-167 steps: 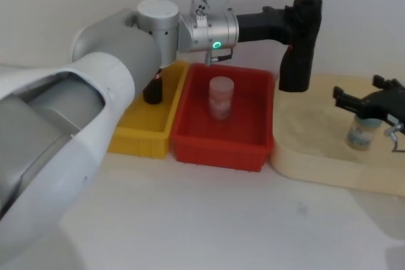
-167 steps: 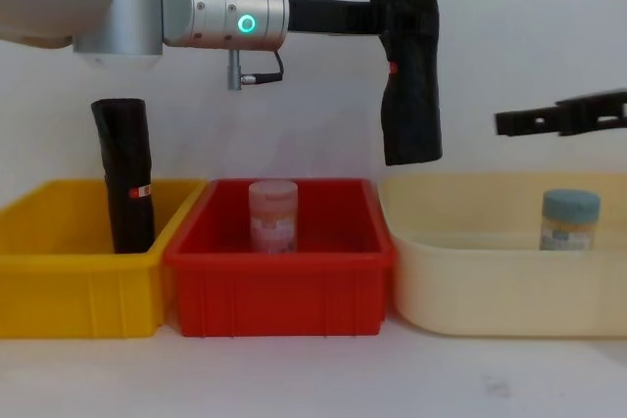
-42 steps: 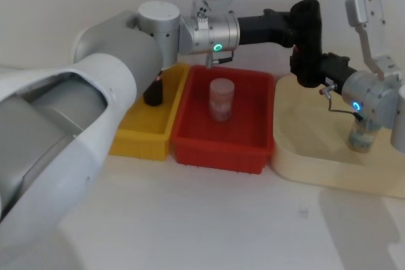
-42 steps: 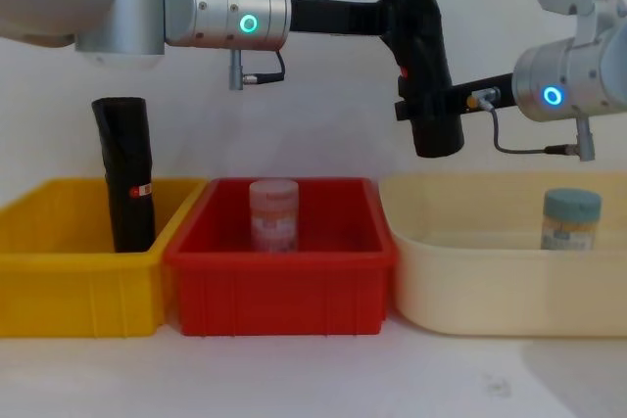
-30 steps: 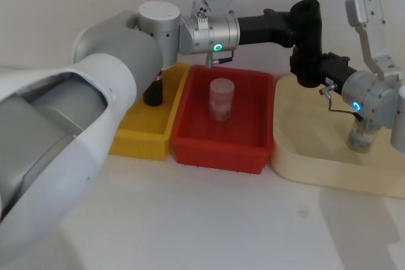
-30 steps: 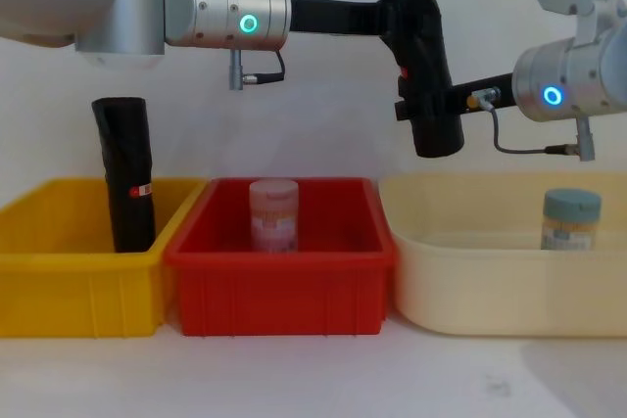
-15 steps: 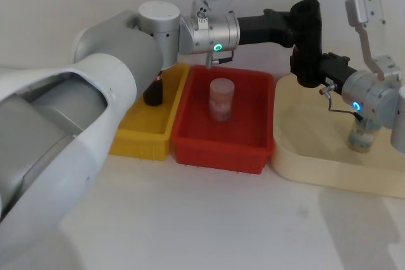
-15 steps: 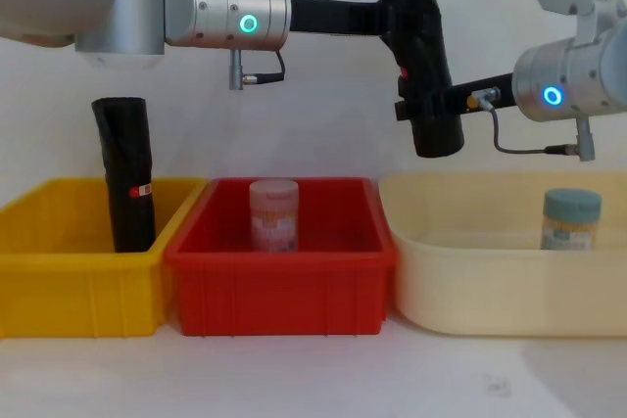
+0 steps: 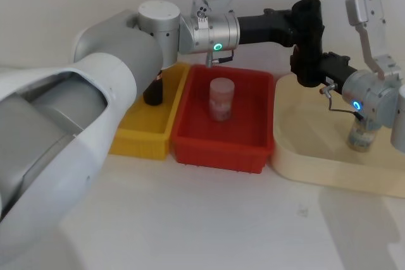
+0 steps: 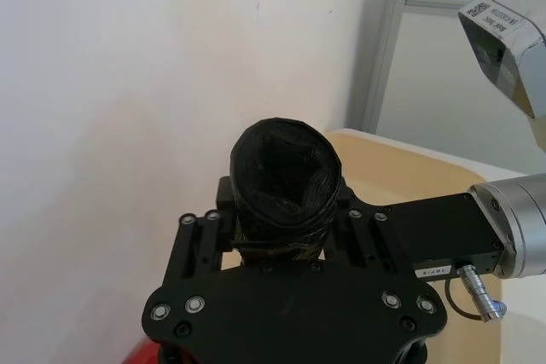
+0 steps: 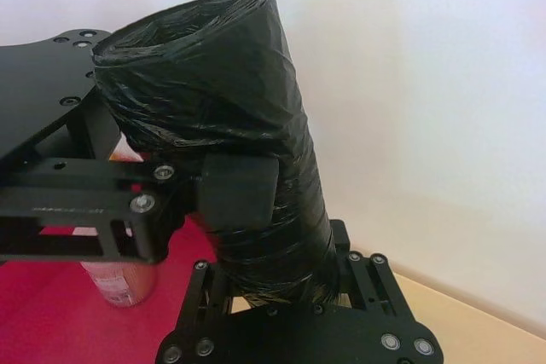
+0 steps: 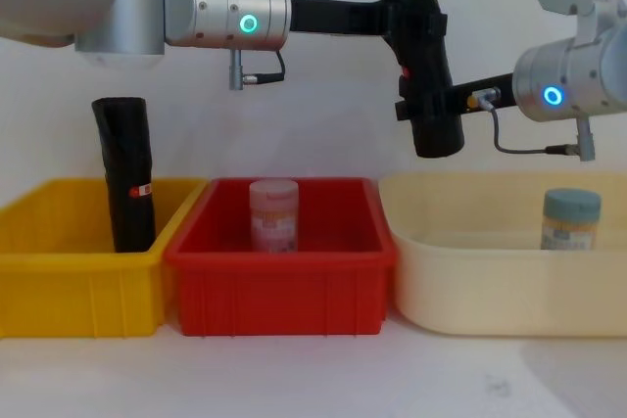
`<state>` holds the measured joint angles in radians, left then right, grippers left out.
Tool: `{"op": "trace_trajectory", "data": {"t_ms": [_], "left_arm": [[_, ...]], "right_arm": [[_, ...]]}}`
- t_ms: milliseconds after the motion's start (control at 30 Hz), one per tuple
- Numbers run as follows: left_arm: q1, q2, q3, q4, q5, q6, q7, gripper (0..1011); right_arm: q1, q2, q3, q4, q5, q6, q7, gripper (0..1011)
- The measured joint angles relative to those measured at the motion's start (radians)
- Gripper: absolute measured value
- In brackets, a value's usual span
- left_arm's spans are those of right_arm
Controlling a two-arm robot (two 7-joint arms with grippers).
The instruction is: Pick up the garbage bag with the one hand and transfer it to the other hand.
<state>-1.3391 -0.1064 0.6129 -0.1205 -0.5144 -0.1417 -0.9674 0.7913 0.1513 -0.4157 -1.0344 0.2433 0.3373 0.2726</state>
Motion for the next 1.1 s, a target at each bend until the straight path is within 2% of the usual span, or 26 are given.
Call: {"op": "trace_trajectory", "data": {"t_ms": [300,467,733,800,967,1100], "left_arm": [[0.000,0.000,0.000,0.000,0.000,0.000,0.000,859],[0.000,0.000,0.000,0.000,0.000,0.000,0.000,992],[0.000,0.000,0.000,0.000,0.000,0.000,0.000,1001],[0.000,0.000,0.000,0.000,0.000,0.000,0.000,1001],[0.000,0.000,0.000,0.000,0.000,0.000,0.000,1001],[0.000,0.000,0.000,0.000,0.000,0.000,0.000,1001]], "right_arm": [[-0.007,0.001,0.009,-0.006,0.001,-0.002,-0.001,561],[-0.023,0.005,0.028,-0.025,0.003,-0.008,-0.020,562],[-0.058,0.026,0.082,-0.065,0.018,-0.013,-0.053,561],[-0.072,0.038,0.106,-0.078,0.030,-0.009,-0.060,561],[-0.084,0.059,0.145,-0.089,0.049,0.008,-0.061,561],[-0.087,0.073,0.162,-0.092,0.060,0.021,-0.053,561]]}}
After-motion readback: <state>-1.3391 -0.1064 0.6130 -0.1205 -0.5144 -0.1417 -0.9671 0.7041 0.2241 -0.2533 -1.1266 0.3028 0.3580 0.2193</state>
